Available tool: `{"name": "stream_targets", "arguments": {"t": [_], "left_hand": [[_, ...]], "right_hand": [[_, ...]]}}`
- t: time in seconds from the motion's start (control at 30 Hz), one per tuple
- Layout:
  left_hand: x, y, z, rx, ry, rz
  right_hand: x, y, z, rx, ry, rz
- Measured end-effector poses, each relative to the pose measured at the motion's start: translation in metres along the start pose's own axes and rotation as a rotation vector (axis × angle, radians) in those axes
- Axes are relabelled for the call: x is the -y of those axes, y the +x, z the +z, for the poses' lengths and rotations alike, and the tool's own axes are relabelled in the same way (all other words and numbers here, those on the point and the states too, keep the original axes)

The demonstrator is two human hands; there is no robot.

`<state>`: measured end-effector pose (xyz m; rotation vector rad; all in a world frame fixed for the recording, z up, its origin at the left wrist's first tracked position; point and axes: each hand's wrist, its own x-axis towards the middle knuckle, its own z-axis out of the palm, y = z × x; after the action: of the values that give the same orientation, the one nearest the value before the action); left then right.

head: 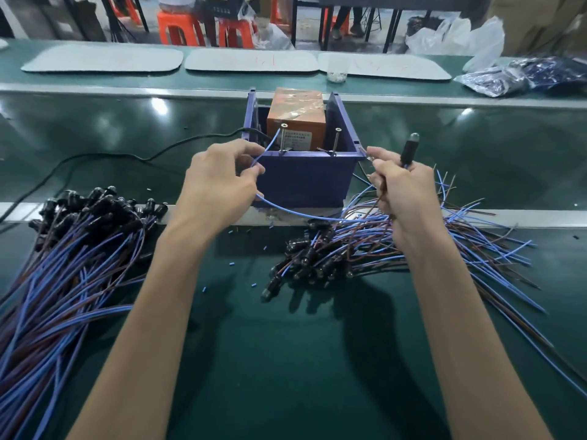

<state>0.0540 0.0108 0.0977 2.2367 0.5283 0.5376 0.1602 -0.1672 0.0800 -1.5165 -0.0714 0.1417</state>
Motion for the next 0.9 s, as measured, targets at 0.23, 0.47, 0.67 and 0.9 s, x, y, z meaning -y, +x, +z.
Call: {"name": "stream_targets", "arguments": {"t": [0.23,0.47,0.67,0.9], "left_hand": [[0.008,0.004,-0.002,-0.003,-0.007,-0.059],[0.01,0.005,-0.006,-0.004,-0.009,-0.063],[0.011,0.005,-0.006,0.005,-0.014,-0.061],[0.011,0.005,-0.006,0.007,-0.027,-0.046]], "right_hand": [[-0.003,-0.001,0.003,0.074,0.004,0.014],[-0.005,-0.002,0.007,0.115,0.051,0.06],[-0.006,-0.003,0.008,0.167,0.081,0.058],[-0.005,-0.004,0.009,0.209,0.077,0.011]]}}
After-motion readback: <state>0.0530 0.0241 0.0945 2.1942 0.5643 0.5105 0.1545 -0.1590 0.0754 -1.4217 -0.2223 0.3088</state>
